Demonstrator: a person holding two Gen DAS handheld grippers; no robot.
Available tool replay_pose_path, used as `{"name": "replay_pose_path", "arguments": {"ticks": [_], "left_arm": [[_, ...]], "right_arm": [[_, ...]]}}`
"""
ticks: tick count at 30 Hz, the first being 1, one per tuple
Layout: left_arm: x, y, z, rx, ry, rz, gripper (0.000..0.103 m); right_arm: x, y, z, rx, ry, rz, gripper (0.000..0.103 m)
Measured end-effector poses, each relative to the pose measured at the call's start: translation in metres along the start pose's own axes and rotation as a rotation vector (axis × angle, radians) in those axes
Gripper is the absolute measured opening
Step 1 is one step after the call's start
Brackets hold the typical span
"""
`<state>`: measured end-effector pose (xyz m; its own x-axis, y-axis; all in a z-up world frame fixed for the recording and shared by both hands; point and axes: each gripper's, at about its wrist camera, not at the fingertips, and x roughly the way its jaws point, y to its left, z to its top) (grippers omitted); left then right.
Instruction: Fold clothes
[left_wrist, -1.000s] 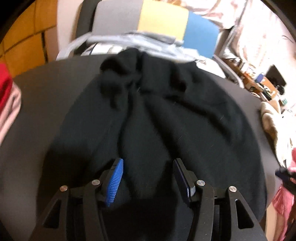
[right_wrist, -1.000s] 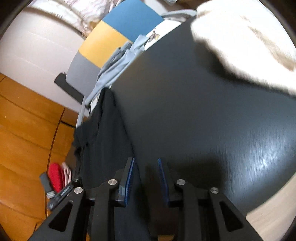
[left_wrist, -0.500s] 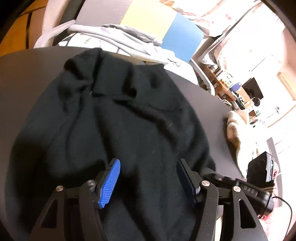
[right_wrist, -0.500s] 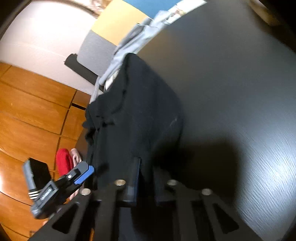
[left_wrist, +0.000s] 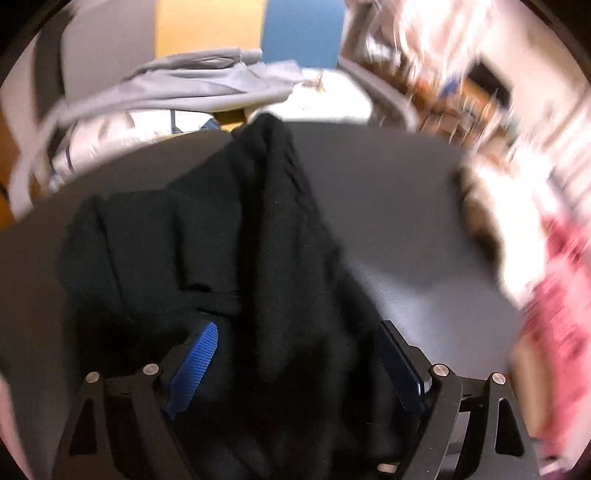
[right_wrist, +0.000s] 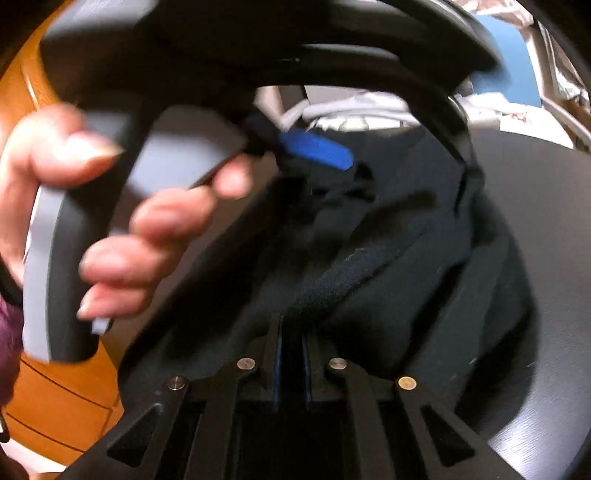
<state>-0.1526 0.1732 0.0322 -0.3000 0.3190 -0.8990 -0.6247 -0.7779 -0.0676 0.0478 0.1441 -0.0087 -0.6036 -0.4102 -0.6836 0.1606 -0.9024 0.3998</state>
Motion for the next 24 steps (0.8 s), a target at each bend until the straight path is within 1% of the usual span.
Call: {"name": "replay_pose_path", "arguments": {"ticks": [1, 2, 3, 4, 5, 6, 7, 8, 10, 12, 14, 17, 18, 21, 24], "left_arm": [[0.008, -0.004, -0.001, 0.024, 0.012, 0.054, 0.088], [0.016, -0.003, -0.003, 0.026, 0.013, 0.103, 0.088], [0.023, -0.001, -0.006, 0.014, 0.016, 0.128, 0.088], [0.029, 0.003, -0.01, -0.012, 0.021, 0.131, 0.087], [0.033, 0.009, -0.014, -0.051, 0.018, 0.114, 0.086], [0.036, 0.016, -0.019, -0.102, 0.006, 0.077, 0.086], [0.039, 0.024, -0.024, -0.154, -0.007, 0.04, 0.086], [0.04, 0.027, -0.029, -0.18, -0.028, 0.025, 0.086], [0.037, 0.024, -0.038, -0.167, -0.088, 0.045, 0.086], [0.036, 0.017, -0.045, -0.148, -0.146, 0.069, 0.086], [0.035, 0.017, -0.052, -0.164, -0.192, 0.065, 0.086], [0.034, 0.016, -0.056, -0.172, -0.229, 0.058, 0.086], [0.034, 0.016, -0.056, -0.173, -0.23, 0.056, 0.086], [0.03, 0.022, -0.065, -0.176, -0.235, 0.046, 0.086], [0.018, 0.032, -0.079, -0.178, -0.24, 0.041, 0.086]], "right_arm": [[0.002, -0.002, -0.003, 0.012, 0.007, 0.004, 0.008], [0.003, -0.006, -0.005, 0.028, 0.01, 0.01, 0.009], [0.003, -0.01, -0.007, 0.045, 0.013, 0.019, 0.01], [0.001, -0.014, -0.008, 0.062, 0.017, 0.033, 0.01], [-0.001, -0.018, -0.009, 0.081, 0.023, 0.054, 0.016], [-0.006, -0.022, -0.011, 0.1, 0.028, 0.073, 0.021], [-0.013, -0.028, -0.012, 0.118, 0.032, 0.09, 0.021], [-0.023, -0.034, -0.014, 0.142, 0.027, 0.106, 0.021], [-0.047, -0.05, -0.018, 0.199, -0.011, 0.12, 0.023], [-0.076, -0.071, -0.023, 0.273, -0.064, 0.104, 0.023], [-0.1, -0.092, -0.028, 0.332, -0.1, 0.054, 0.024], [-0.121, -0.113, -0.037, 0.383, -0.115, -0.015, 0.024], [-0.125, -0.118, -0.039, 0.394, -0.112, -0.037, 0.026], [-0.126, -0.12, -0.046, 0.4, -0.063, -0.086, 0.028], [-0.119, -0.122, -0.049, 0.407, -0.021, -0.077, 0.028]]}}
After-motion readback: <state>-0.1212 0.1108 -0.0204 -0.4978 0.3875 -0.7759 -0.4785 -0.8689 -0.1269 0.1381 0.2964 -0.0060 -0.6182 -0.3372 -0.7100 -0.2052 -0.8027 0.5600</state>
